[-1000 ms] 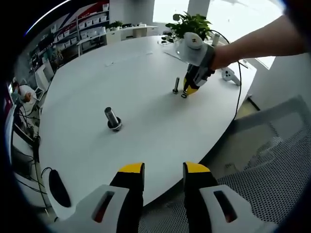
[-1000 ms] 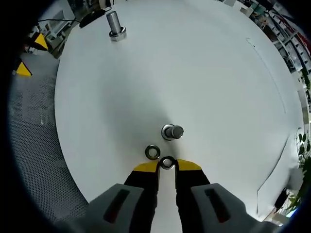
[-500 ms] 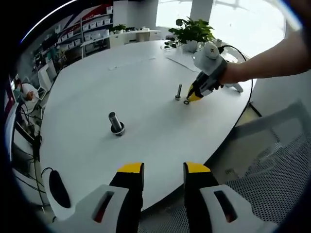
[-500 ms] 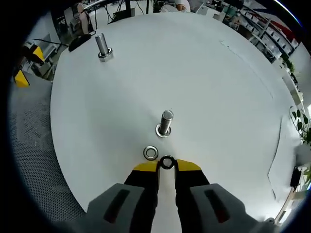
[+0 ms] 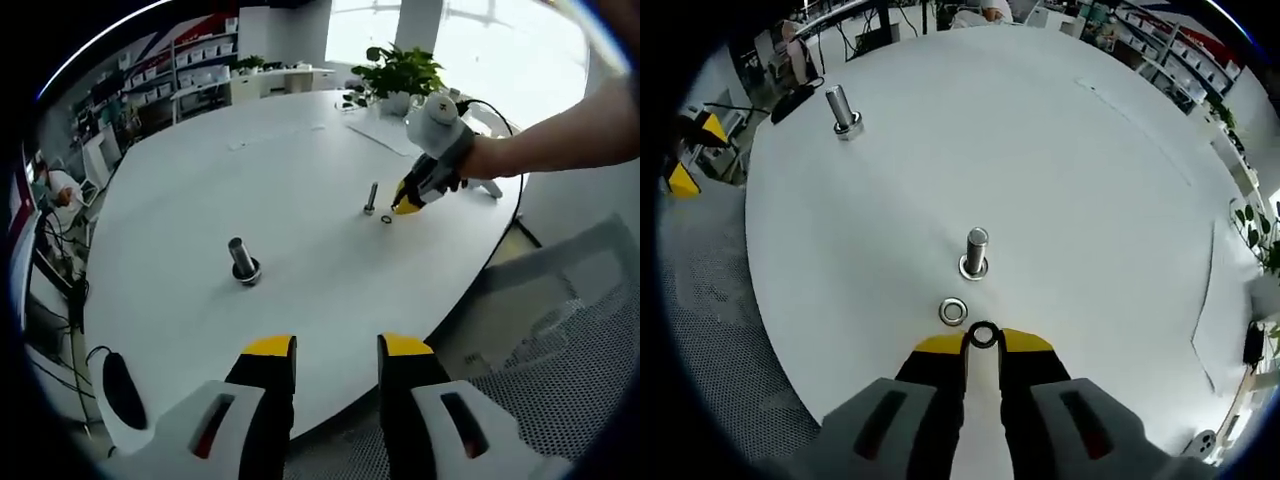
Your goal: Place the washer onto the threaded stud by aligning its center hole with the stud, sliding it down to the base, and recovering from edge contact or off-axis alignment until the washer reaches the visible bottom stop.
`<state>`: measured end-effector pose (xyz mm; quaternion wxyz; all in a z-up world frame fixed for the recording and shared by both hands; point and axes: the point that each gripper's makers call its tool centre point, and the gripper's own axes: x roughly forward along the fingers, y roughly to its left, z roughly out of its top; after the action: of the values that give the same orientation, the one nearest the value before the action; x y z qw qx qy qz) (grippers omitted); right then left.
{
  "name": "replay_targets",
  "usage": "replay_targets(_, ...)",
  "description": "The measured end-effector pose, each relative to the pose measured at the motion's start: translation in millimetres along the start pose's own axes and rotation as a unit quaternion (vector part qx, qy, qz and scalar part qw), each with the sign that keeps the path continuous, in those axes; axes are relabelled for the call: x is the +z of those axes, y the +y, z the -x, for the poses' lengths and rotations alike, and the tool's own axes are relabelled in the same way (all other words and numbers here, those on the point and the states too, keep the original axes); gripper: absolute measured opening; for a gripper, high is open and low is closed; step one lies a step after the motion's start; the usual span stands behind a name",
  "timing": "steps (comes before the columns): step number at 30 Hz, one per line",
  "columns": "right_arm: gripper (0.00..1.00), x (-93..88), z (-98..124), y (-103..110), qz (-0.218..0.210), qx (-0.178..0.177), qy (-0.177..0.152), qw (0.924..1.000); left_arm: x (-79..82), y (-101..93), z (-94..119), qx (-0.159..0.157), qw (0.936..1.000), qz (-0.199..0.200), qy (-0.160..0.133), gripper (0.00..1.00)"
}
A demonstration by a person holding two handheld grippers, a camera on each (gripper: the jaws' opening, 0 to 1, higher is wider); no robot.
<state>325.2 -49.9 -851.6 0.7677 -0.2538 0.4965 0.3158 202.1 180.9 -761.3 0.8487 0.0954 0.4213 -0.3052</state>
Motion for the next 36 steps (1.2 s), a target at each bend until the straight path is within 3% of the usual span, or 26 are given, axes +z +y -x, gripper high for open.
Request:
replay_targets(7,0.13,6.1,12,-2,-0.014,0.002,-0.016,0.9998,0.6,-1.4,0,-0.003,1.0000,0.001,-0.001,0.31)
replay_targets(14,0.13,5.4,22,0,0.002,0.002,-0.013,0.9999,-0.1,-2.1,-1,-0.004,1.0000,0.000,0.001,0.31)
replay_targets(26,0.13,21.7,47,6,-0.009,-0.008,-0.042,0.9990,-3.1,-6.1,-2,-0.009,0.9999,-0.006,0.006,0.31)
replay_targets(36,0.13,26.2,64,7,-0.003,-0.024,-0.038,0.9990,2.5,-12.7,0,-0.021,0.9996,-0.016,-0.005,0.31)
